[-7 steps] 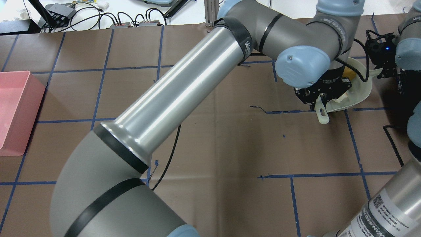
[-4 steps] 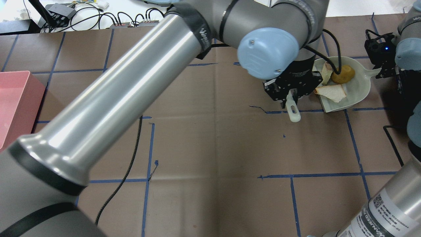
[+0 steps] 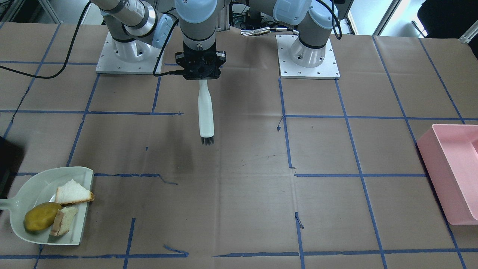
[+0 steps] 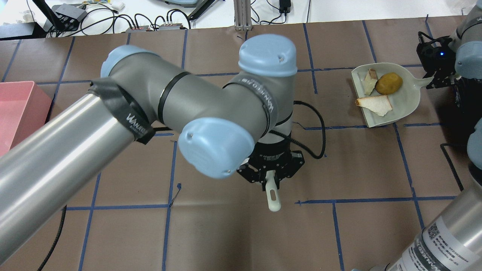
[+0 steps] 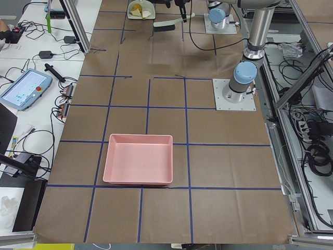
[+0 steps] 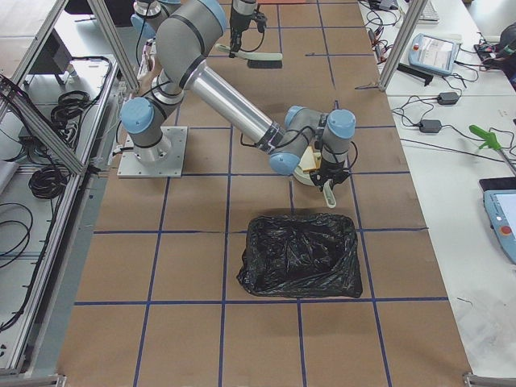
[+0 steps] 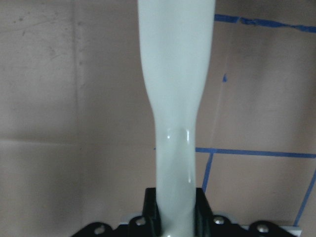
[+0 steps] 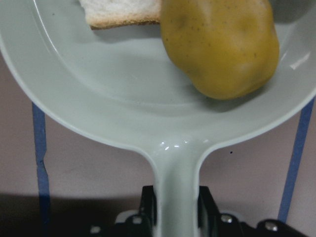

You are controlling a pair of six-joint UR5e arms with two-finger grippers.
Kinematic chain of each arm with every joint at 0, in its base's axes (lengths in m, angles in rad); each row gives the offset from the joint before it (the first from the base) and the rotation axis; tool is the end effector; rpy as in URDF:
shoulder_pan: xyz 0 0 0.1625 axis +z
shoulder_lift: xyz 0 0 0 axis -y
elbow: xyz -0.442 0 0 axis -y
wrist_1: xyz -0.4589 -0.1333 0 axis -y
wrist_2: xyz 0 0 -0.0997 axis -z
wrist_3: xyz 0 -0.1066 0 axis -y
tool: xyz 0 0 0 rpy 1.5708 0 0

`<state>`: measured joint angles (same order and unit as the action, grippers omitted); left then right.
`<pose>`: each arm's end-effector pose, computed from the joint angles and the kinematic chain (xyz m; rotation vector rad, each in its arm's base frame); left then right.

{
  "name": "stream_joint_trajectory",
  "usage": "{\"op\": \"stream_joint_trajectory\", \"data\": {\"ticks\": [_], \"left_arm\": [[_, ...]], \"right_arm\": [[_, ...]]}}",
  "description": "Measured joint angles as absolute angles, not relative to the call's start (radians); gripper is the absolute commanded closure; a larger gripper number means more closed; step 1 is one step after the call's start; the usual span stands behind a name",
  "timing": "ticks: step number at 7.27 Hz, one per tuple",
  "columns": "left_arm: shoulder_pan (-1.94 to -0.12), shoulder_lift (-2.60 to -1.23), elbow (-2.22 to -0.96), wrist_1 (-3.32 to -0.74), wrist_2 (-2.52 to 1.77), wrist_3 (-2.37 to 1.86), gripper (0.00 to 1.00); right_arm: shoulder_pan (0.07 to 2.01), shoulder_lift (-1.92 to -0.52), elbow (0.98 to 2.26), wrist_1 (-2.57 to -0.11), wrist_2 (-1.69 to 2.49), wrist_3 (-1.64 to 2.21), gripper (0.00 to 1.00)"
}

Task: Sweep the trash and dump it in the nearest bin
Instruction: 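Draw the brush back toward the robot with the left gripper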

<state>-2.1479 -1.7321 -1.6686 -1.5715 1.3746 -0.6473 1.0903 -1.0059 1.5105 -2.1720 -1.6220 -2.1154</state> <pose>-0.4478 -0.4054 0.3545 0.1481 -3.0863 -0.5050 -0.2323 -0.7222 0.2176 2.2109 -2.0787 -0.0353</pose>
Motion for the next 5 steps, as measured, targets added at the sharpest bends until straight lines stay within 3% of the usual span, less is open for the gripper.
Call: {"op": "stream_joint_trajectory", "data": {"ticks": [3, 5], "left_arm": [[-2.160, -1.634, -1.949, -1.384, 1.374, -0.645, 0.98], [-2.175, -1.600, -2.067, -1.268, 1.375, -0.645, 0.98]], "right_arm": [[1.088, -1.019, 1.500, -2.118, -1.580, -2.114, 1.00], [1.088, -1.049, 1.479, -2.047, -1.575, -2.114, 1.00]]}}
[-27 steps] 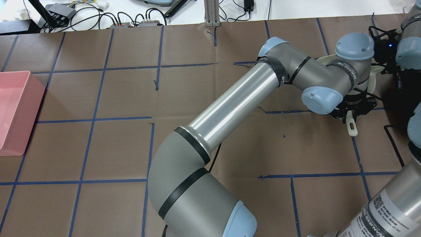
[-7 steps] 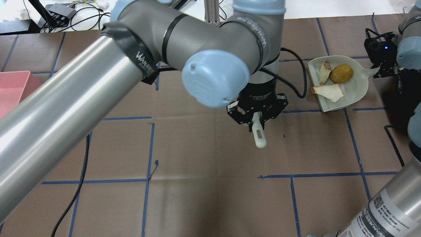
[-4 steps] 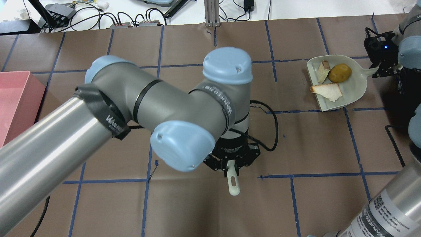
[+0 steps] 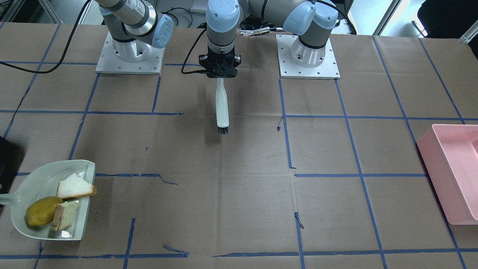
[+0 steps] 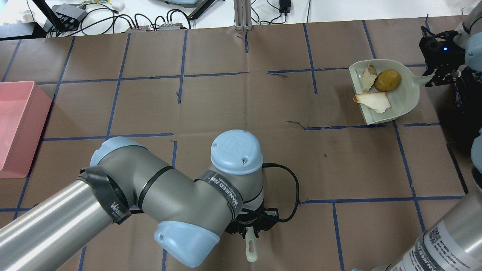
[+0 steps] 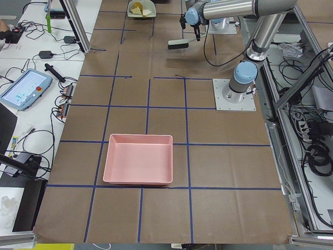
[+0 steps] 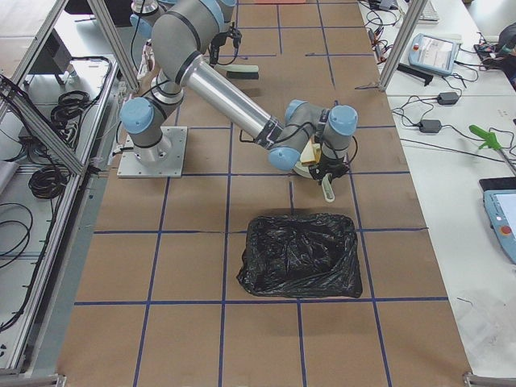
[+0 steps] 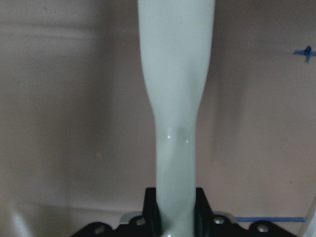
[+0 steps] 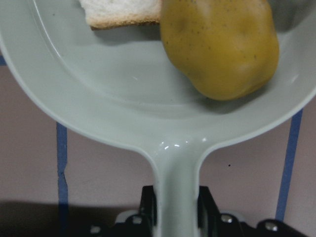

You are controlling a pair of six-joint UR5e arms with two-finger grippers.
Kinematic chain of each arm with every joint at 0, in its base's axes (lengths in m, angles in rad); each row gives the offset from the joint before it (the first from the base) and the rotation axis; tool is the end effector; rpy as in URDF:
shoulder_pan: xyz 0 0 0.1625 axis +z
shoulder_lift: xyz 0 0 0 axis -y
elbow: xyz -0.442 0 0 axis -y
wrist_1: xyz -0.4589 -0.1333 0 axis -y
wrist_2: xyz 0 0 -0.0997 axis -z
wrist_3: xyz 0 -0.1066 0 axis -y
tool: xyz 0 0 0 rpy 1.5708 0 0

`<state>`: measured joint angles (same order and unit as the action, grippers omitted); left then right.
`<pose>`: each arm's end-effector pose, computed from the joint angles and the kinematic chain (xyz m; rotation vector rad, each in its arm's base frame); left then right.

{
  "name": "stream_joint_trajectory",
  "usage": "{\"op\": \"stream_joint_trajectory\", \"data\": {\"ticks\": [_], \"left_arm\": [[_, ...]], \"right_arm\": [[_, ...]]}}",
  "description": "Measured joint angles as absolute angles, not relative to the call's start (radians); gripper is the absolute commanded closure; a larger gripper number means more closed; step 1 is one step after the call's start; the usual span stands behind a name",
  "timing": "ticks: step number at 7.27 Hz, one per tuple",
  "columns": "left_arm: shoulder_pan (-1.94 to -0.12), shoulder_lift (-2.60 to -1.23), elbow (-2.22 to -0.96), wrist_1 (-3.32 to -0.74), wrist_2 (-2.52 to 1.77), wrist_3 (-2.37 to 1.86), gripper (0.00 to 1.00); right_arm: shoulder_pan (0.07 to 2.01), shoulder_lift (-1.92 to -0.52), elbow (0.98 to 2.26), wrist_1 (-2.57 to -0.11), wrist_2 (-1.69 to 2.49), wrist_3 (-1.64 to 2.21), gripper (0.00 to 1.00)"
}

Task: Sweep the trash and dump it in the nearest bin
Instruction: 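Draw the brush back toward the robot with the left gripper, then lower the brush with the left gripper while the right carries the dustpan off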

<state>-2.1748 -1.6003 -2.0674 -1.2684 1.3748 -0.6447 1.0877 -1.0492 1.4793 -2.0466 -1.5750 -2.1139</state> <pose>-0.4016 -0.3108 0.2498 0.0967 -3.0784 -0.4577 -0.2269 -0.7186 0.2524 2.2541 -2.1229 0.0128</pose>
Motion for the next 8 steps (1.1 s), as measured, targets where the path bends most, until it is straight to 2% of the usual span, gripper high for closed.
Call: {"op": "stream_joint_trajectory", "data": {"ticks": [3, 7, 8], "left_arm": [[-2.195, -1.587, -2.163, -1.127, 1.376, -0.647, 0.95], [-2.207, -1.583, -2.210, -1.078, 1.377, -0.652, 0.90], [-2.208, -1.587, -2.214, -1.067, 1.378, -0.653, 0.84]], "right_arm": [[1.084, -1.084, 1.431, -1.938, -1.580, -2.114, 1.00], [1.079, -1.176, 1.410, -1.841, -1.579, -2.114, 1.00], [1.074, -1.198, 1.411, -1.825, -1.581, -2.114, 1.00]]}}
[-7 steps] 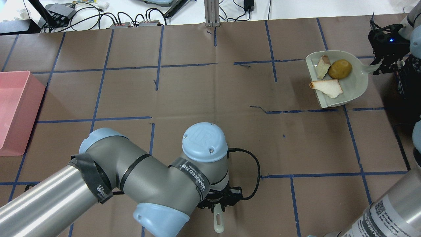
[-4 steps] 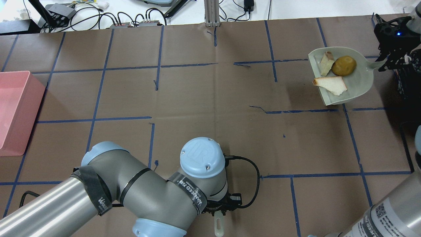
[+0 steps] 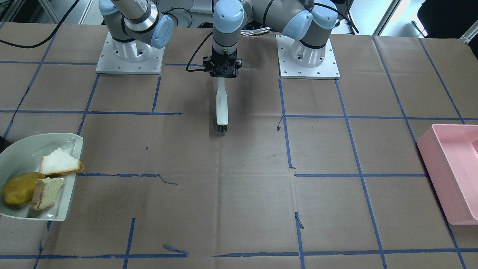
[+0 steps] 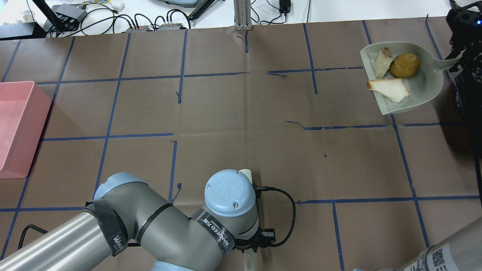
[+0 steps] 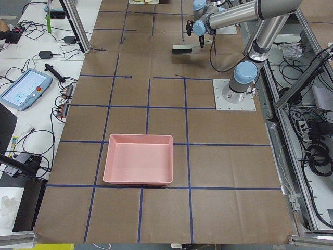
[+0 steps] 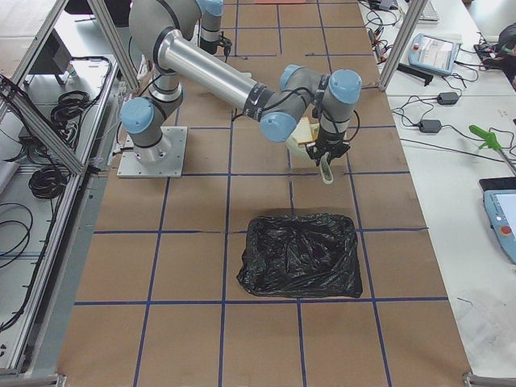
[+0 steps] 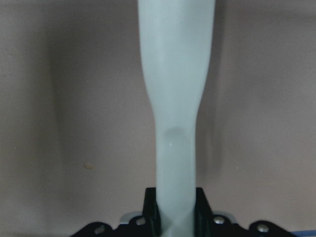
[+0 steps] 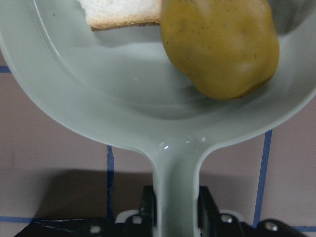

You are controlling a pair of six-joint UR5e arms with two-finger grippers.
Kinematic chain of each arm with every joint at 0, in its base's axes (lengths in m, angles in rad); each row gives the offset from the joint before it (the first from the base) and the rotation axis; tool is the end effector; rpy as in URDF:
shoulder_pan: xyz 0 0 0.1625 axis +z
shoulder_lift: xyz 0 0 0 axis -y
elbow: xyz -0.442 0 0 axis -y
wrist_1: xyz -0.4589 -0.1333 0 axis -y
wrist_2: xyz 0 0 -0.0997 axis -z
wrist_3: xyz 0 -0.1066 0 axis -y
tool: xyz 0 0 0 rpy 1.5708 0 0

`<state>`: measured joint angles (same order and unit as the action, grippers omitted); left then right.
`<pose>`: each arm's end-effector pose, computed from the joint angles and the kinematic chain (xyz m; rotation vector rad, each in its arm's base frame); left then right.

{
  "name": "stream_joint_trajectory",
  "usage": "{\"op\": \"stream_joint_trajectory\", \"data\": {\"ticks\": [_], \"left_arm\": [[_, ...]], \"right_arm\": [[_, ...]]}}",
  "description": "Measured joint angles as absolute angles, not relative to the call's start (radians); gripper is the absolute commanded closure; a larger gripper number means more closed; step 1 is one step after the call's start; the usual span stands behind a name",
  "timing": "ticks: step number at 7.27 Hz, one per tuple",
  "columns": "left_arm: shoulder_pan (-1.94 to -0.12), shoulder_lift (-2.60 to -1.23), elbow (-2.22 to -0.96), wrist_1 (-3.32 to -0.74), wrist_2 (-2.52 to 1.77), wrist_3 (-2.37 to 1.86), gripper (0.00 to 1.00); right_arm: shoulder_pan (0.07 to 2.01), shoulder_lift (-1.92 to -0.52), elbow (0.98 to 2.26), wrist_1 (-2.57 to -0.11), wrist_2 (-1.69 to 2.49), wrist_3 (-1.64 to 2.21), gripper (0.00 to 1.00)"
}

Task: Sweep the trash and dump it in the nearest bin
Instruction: 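Lower the brush with the left gripper while the right carries the dustpan off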

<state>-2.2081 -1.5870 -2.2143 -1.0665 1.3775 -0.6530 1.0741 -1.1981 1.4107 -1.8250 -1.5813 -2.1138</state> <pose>-0.3926 -0.2718 0.2044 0.0471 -3.0583 -0.3686 -0.2238 -0.6903 0.3750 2.2410 -2.1400 0.0012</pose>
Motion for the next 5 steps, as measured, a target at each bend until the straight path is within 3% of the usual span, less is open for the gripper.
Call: {"op": "stream_joint_trajectory", "data": {"ticks": [2, 3, 4, 5], "left_arm": [[-2.209, -1.599, -2.218, -1.051, 1.379, -0.652, 0.74], [-2.209, -1.601, -2.219, -1.049, 1.379, -0.652, 0.64], [-2.209, -1.601, -2.219, -1.048, 1.380, -0.652, 0.42], [-2.209, -1.602, -2.220, -1.049, 1.403, -0.651, 0.27]], "right_arm": [[1.042, -1.218, 1.411, -1.811, -1.584, -2.114, 1.00], [1.014, -1.220, 1.410, -1.808, -1.587, -2.121, 1.00], [0.978, -1.222, 1.408, -1.806, -1.591, -2.142, 1.00], [0.935, -1.222, 1.406, -1.806, -1.590, -2.175, 1.00]]}}
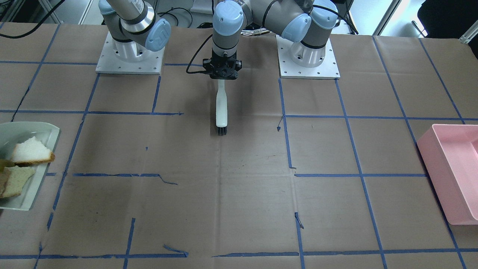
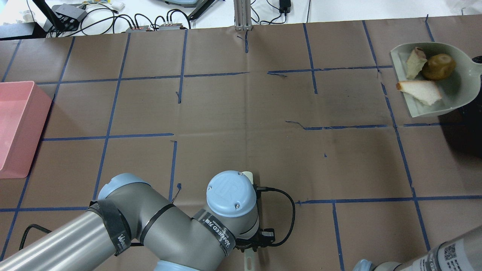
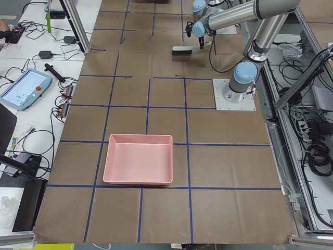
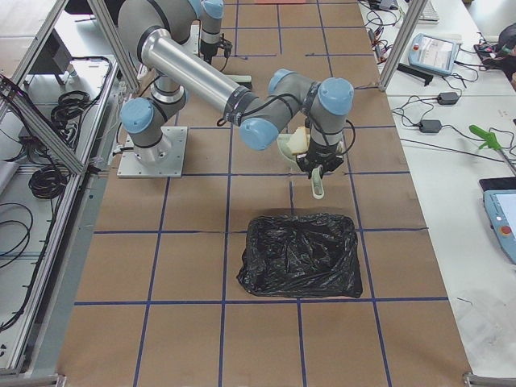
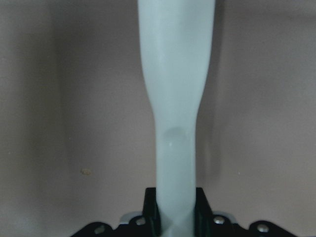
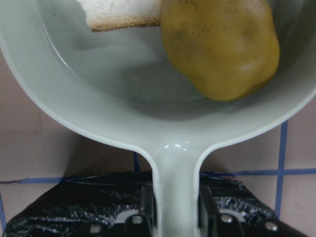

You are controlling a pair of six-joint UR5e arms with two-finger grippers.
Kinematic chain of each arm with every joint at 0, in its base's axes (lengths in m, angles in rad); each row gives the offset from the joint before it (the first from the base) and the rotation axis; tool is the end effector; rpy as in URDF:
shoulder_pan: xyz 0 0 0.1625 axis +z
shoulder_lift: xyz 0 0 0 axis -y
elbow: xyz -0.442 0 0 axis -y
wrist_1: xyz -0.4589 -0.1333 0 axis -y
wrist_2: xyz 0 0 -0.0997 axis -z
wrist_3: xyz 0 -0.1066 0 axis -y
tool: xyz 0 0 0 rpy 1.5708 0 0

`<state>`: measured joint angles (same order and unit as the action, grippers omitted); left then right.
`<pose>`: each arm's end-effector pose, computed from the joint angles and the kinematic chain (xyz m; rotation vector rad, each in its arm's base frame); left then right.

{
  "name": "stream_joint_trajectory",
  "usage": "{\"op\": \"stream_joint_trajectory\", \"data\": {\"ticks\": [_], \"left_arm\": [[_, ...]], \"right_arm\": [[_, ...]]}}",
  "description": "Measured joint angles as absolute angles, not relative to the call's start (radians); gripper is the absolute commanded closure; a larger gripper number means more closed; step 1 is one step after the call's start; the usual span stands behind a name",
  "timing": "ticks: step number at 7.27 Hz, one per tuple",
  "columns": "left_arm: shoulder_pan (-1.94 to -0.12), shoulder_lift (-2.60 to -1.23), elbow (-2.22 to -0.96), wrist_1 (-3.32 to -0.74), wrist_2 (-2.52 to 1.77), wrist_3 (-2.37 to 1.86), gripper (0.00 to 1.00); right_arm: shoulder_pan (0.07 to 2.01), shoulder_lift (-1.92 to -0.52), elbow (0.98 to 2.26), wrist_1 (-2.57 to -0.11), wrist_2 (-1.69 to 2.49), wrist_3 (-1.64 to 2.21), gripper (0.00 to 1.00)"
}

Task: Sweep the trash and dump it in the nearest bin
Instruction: 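Lower the brush with the left gripper while the right carries the dustpan off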

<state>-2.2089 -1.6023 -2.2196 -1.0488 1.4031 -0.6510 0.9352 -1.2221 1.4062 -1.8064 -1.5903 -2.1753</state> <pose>-0.3909 -0.2735 0.1961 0.0404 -3.0826 -0.3511 -0.3143 -0.6470 0.3926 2.1485 -2.2174 -0.0166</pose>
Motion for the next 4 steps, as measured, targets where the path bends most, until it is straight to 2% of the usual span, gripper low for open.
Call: {"op": "stream_joint_trajectory", "data": {"ticks": [3, 4], "left_arm": [[-2.209, -1.601, -2.214, -1.043, 1.520, -0.656, 0.14], [-2.207, -1.591, -2.203, -1.038, 1.523, -0.656, 0.12]], "right_arm": [[0.820, -1.214, 1.372, -1.807, -1.583, -2.301, 1.00], [0.787, -1.209, 1.354, -1.806, -1.583, -2.345, 1.00]]}}
